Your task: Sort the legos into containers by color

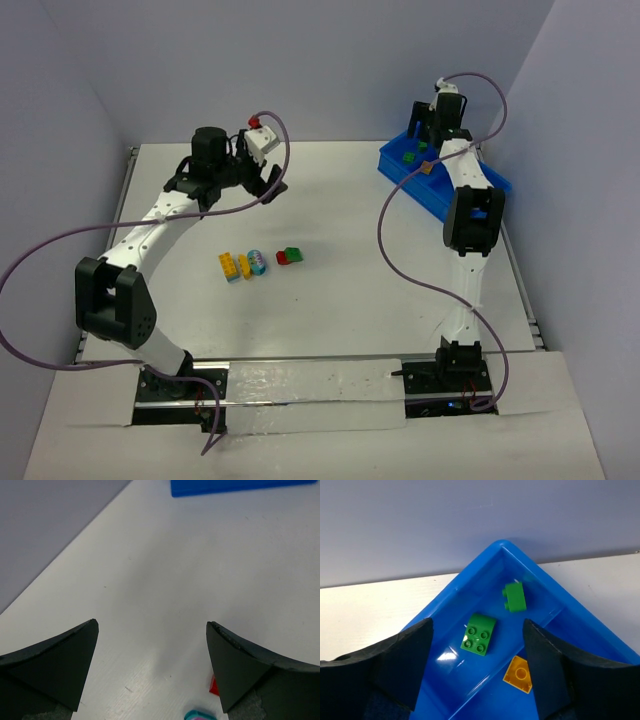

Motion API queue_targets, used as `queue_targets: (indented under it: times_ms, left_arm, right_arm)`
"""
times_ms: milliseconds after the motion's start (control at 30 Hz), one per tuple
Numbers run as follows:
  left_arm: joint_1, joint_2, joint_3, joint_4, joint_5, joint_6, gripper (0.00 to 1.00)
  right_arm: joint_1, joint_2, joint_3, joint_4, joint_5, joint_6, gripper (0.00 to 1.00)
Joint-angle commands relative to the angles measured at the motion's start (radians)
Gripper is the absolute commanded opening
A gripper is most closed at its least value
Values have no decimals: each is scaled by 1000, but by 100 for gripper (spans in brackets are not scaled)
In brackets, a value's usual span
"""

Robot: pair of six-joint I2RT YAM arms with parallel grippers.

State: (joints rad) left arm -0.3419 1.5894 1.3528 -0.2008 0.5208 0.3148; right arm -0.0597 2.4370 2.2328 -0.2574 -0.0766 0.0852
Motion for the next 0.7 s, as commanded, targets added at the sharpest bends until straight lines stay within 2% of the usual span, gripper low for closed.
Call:
queue_targets:
  times_ms: [0,100,133,233,400,667]
  left_arm:
    - [-1,-13,0,-273,234,255,96]
    - [-19,20,-1,-439,258,354,93]
    - [-27,27,-5,-453,240,366,92]
    - [-75,57,-27,-465,171,374,90]
    - [-149,123,-23,-411,78,307,89]
    - [-221,313,176,-548,-66,241,81]
  right_arm:
    - [3,-209,-58,23,-53,-17,85]
    - [5,-307,-138,18,-92,-21,91]
    - [8,-330,-168,11,-109,-22,96]
    - [11,-415,-223,-24,-138,-20,100]
    - [17,-538,-347,-60,-190,-20,100]
    - [16,-643,-487,-88,-183,-70,100]
